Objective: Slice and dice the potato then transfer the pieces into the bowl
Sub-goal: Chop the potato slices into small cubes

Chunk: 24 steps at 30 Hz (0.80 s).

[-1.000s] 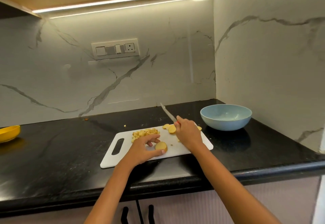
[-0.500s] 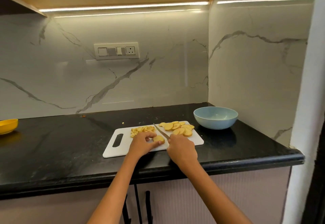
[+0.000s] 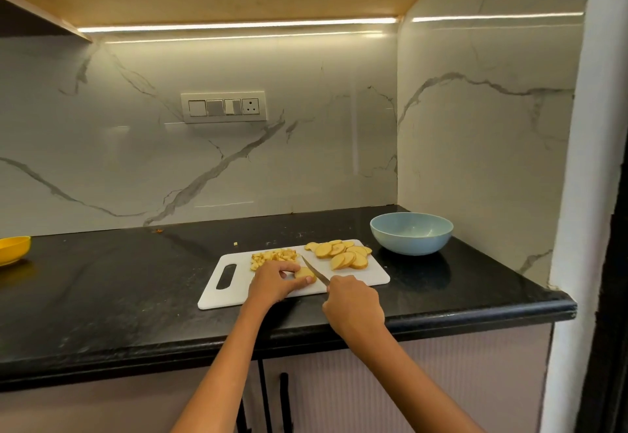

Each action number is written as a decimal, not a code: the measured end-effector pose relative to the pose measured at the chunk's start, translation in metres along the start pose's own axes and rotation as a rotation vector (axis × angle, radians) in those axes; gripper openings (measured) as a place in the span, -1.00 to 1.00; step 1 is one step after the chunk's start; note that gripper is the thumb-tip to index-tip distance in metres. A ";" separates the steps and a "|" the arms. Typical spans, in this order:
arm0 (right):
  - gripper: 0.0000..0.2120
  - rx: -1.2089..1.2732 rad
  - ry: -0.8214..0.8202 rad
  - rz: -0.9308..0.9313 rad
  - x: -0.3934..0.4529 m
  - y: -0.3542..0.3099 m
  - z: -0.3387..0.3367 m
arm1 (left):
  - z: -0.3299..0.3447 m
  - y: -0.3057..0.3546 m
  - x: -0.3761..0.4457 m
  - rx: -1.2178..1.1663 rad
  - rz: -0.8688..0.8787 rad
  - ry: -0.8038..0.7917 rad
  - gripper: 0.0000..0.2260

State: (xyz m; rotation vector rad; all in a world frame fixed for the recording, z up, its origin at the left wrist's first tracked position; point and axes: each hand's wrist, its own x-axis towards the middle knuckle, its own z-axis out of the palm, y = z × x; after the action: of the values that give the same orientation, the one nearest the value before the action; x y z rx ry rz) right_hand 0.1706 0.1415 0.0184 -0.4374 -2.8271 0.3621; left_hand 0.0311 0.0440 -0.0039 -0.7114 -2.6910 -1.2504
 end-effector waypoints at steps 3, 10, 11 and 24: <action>-0.73 -0.017 -0.015 -0.008 -0.001 -0.002 0.000 | -0.001 0.000 0.002 -0.016 -0.006 -0.004 -0.59; -0.73 -0.071 -0.058 0.031 0.005 -0.010 -0.003 | -0.002 -0.001 0.004 -0.021 0.020 -0.008 -0.60; -0.73 -0.075 -0.068 0.033 0.005 -0.010 -0.004 | -0.002 -0.002 0.004 -0.022 0.018 -0.008 -0.60; -0.69 -0.139 -0.199 0.025 0.018 -0.012 -0.005 | 0.000 -0.001 0.003 -0.002 -0.016 0.016 -0.60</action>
State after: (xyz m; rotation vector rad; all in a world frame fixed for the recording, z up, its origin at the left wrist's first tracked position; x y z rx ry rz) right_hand 0.1526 0.1371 0.0306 -0.4900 -3.0559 0.2253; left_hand 0.0275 0.0444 -0.0035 -0.6779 -2.6883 -1.2571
